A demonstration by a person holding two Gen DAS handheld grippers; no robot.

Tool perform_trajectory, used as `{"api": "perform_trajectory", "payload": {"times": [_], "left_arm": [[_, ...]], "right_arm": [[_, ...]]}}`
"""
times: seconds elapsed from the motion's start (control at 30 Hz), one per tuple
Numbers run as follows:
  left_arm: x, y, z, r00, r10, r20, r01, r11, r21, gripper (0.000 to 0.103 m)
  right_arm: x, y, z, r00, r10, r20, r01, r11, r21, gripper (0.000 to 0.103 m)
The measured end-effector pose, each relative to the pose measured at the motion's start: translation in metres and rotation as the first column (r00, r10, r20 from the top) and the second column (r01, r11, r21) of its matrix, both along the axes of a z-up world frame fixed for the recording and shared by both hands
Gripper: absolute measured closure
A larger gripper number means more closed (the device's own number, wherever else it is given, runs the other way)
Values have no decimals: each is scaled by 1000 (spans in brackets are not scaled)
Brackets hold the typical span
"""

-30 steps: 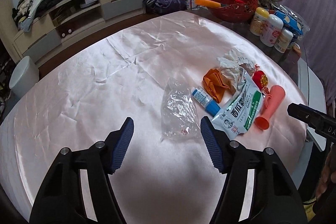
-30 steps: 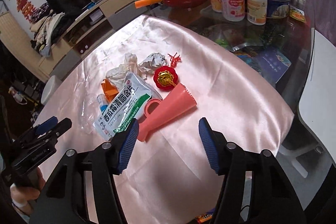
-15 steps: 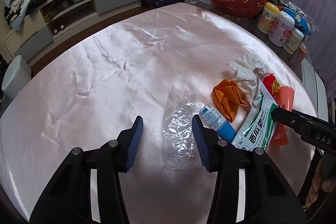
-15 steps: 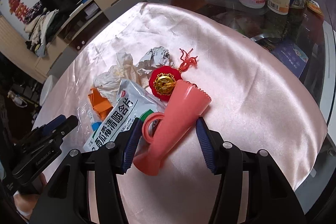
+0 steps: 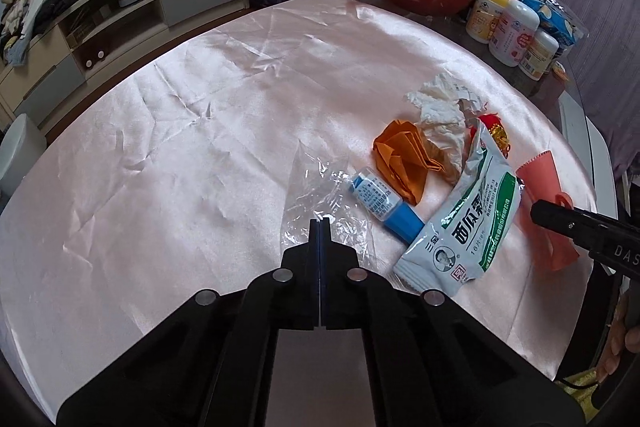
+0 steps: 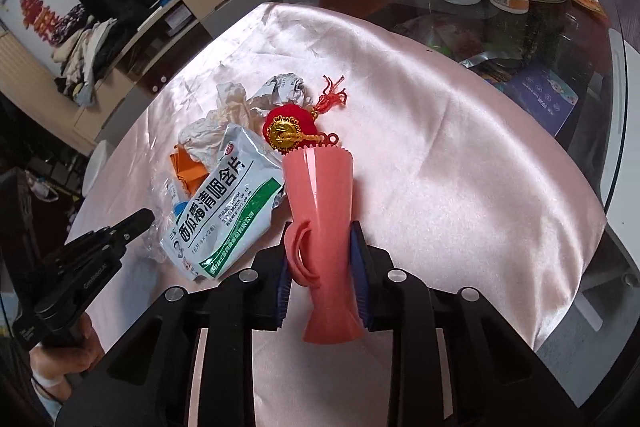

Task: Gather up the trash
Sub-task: 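Grasp the pink plastic cone with the right tool while the left tool pinches the clear plastic film, then lift the clear film with the left tool while the right tool carries the cone toward the bin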

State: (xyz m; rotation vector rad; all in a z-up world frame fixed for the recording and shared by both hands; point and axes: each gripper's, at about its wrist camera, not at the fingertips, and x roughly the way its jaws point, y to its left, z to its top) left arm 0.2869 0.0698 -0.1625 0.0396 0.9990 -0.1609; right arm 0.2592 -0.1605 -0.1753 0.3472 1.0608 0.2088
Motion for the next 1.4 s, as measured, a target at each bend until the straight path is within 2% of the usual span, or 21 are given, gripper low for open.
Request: {"api": "perform_trajectory", "payload": {"times": [0.33,0.4,0.5,0.57,0.63,0.73,0.83,0.97,1.07,1.1,1.17,1.23,1.4], "left_arm": [[-2,1,2,1000,-8,-15,8,1000,-5,103],[3,1,1,1000,-2,-16,1,1000,-5,98],[8,2,4,1000,-1,-15,0,999,-38,81],[10,0,8,1000,4,-7,-4,999,-39,61],[11,-3,11,1000,-1,6,1,999,-39,54],[13,-10,10,1000,-25,3,25,999,-22,50],[16,-16,3,999,-32,-12,32,999,-2,49],[20,-13,-2,1000,-17,-21,17,1000,-19,49],[27,-11,-7,999,-12,-37,12,1000,4,49],[31,-9,-13,998,5,-60,-3,999,32,51],[30,-10,-14,1000,-2,-29,4,998,64,55],[28,-8,-12,999,0,-32,2,999,55,69],[16,-7,-11,999,-13,-42,14,999,40,74]], "right_arm": [[-10,6,-4,1000,11,-20,-13,998,-62,75],[-10,5,-5,1000,12,-16,-13,998,-63,75],[-8,7,-5,1000,12,-14,-13,998,-66,75],[-6,8,-4,1000,17,-11,-17,997,-71,75],[-4,9,-4,1000,22,-9,-22,997,-70,75],[-2,10,-4,1000,31,-4,-31,997,-75,75],[0,9,-4,999,40,-1,-40,996,-79,75],[-2,7,-4,999,50,1,-50,995,-87,75],[-6,6,-4,998,55,1,-55,994,-99,75],[-7,6,-4,998,56,1,-56,993,-102,75],[-11,7,-4,998,62,2,-62,992,-111,75],[-15,6,-4,998,66,5,-65,991,-114,75],[-22,6,-3,997,71,0,-70,991,-116,76]]}}
